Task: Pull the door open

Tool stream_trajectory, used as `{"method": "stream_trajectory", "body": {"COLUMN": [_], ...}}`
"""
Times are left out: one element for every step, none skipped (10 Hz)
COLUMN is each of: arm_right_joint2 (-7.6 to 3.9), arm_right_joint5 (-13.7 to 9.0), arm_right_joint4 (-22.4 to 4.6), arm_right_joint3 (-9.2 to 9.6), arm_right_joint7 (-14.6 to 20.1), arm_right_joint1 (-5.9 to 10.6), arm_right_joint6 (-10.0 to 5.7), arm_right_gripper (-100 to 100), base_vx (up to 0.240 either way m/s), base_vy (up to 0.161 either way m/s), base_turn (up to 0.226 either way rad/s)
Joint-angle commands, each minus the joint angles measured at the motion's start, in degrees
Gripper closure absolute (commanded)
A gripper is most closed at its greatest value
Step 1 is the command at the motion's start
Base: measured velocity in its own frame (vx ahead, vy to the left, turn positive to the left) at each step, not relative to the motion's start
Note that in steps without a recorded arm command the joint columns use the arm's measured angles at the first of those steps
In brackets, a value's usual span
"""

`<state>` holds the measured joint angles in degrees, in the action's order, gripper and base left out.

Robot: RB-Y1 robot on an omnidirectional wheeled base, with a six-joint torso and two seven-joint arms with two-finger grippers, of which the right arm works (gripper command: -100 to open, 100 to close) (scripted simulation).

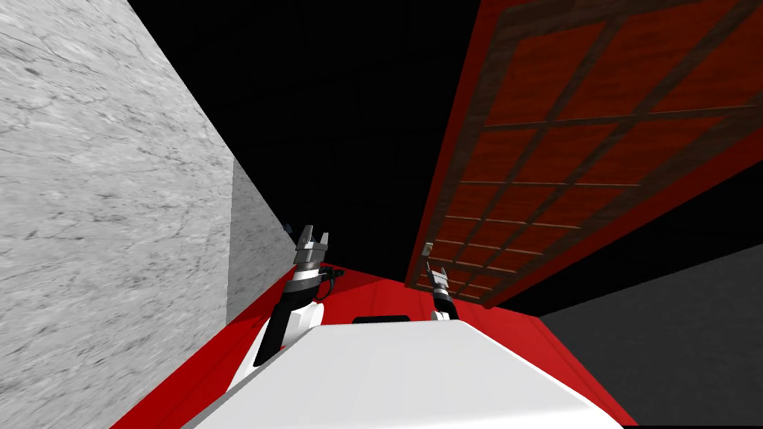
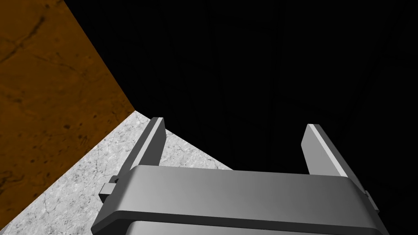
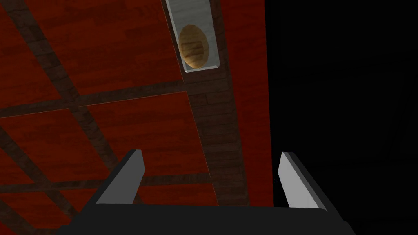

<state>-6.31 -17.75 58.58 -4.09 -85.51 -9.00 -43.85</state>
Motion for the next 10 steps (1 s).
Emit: {"method": "stream_trajectory", "body": {"arm_right_joint2": [-0.01, -0.01, 0.00, 0.00, 0.01, 0.02, 0.03, 0.04, 0.04, 0.06], "arm_right_joint5": [-0.29, -0.45, -0.61, -0.78, -0.92, -1.15, -1.26, -1.49, -1.60, -1.77], "arm_right_joint4": [-1.32, -2.09, -2.86, -3.63, -4.34, -5.41, -5.95, -7.02, -7.57, -8.37], "arm_right_joint3": [-0.04, -0.07, -0.09, -0.11, -0.13, -0.16, -0.18, -0.21, -0.22, -0.25], "arm_right_joint7": [-1.86, -2.88, -3.89, -4.91, -5.84, -7.26, -7.96, -9.37, -10.09, -11.14], "arm_right_joint1": [0.29, 0.47, 0.65, 0.83, 0.99, 1.24, 1.37, 1.62, 1.75, 1.93], "arm_right_joint6": [-0.39, -0.59, -0.78, -0.98, -1.15, -1.42, -1.56, -1.83, -1.96, -2.16], "arm_right_gripper": [-100, -100, -100, -100, -100, -100, -100, -100, -100, -100], "base_vx": [0.025, 0.015, 0.023, 0.024, 0.016, 0.016, 0.018, 0.018, 0.017, 0.017], "base_vy": [-0.071, -0.071, -0.068, -0.059, -0.079, -0.084, -0.076, -0.081, -0.073, -0.078], "base_turn": [0.097, 0.130, 0.092, 0.095, 0.083, 0.124, 0.096, 0.142, 0.085, 0.077]}}
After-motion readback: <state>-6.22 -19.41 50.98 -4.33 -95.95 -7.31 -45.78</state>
